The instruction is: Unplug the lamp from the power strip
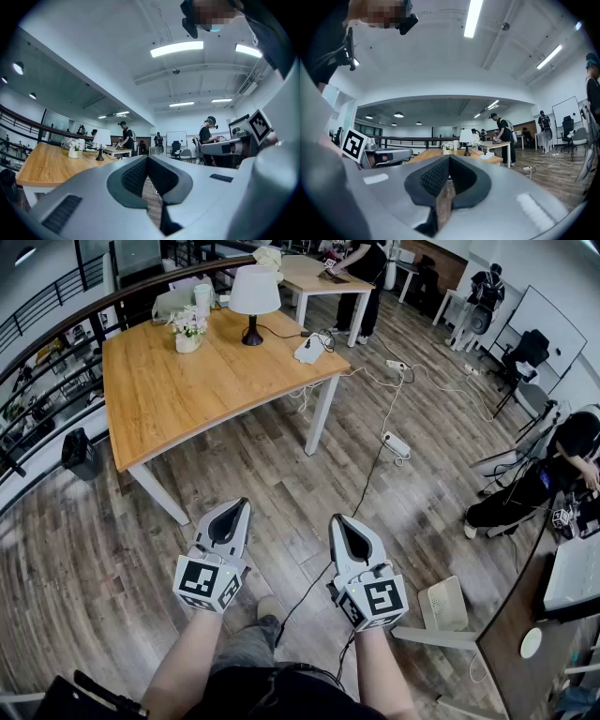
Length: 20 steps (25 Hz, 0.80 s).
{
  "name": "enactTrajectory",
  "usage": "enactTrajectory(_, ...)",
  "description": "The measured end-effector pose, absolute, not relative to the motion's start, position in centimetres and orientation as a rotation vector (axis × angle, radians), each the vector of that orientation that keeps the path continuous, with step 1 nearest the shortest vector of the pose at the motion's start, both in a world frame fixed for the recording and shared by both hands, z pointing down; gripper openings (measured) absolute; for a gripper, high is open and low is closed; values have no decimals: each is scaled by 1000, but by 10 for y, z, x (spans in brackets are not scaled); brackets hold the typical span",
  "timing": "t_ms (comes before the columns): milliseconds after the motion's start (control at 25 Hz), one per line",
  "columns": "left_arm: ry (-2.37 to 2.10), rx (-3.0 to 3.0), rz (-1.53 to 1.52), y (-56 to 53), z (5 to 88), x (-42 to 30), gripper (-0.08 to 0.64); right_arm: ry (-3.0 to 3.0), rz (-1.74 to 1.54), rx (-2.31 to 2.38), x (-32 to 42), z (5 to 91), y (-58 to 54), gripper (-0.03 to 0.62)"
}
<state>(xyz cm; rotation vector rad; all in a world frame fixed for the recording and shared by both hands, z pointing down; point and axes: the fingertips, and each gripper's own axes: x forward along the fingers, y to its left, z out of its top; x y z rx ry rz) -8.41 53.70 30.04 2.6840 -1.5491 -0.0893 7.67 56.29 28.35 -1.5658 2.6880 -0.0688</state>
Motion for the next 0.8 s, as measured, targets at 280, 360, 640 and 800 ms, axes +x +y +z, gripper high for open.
enactTrajectory(280,-1507,2698,-90,460,300,-93,-4,2666,-73,-1564,66,282,485,8)
enactTrajectory(360,-1504,2700,-92,446,300,-98,-5,2640,-75,-1534,64,277,473,8)
enactTrajectory(640,-1519,2667,-92,417,308,-109,-5,2612,-108,-1537,67,278,447,8)
enactTrajectory(800,-1534,2652,-103,403,309,-112,-4,2622,-105,-1543,66,282,428,8)
